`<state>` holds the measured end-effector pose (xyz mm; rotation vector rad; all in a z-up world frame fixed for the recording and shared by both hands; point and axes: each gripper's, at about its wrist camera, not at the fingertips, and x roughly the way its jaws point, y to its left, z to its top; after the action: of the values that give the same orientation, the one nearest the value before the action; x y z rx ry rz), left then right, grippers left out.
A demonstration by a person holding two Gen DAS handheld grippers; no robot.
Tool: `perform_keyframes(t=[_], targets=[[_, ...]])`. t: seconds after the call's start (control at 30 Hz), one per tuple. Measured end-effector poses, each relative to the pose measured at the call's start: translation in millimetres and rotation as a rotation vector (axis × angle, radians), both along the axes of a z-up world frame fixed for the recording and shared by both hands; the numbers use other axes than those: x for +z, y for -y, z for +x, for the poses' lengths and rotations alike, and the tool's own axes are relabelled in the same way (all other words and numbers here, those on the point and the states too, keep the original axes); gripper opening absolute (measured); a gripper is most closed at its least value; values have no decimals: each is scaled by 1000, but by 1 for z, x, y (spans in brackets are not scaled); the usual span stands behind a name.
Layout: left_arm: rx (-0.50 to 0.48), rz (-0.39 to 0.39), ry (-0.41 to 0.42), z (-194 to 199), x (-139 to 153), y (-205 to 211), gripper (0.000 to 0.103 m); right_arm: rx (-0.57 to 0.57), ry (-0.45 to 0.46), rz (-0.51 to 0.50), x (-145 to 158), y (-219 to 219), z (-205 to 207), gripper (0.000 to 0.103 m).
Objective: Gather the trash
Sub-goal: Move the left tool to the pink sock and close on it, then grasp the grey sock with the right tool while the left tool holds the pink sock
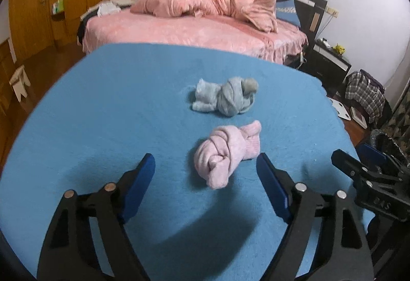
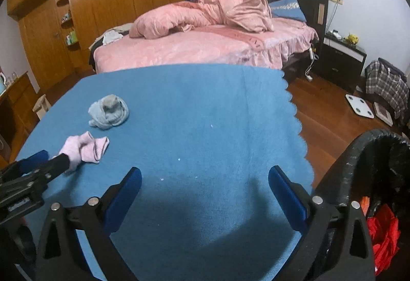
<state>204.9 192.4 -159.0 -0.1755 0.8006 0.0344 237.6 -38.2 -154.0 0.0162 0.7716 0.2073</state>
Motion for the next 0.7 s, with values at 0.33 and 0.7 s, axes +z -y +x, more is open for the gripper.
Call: perform_keyframes(t=[0.33,0.7], targets=[[-25,17,-62,10,-14,7,35,16,-22,-25,-5,-5,3,97],[39,22,13,0,3,-11,32,22,-24,-20,-6,-8,7,96]])
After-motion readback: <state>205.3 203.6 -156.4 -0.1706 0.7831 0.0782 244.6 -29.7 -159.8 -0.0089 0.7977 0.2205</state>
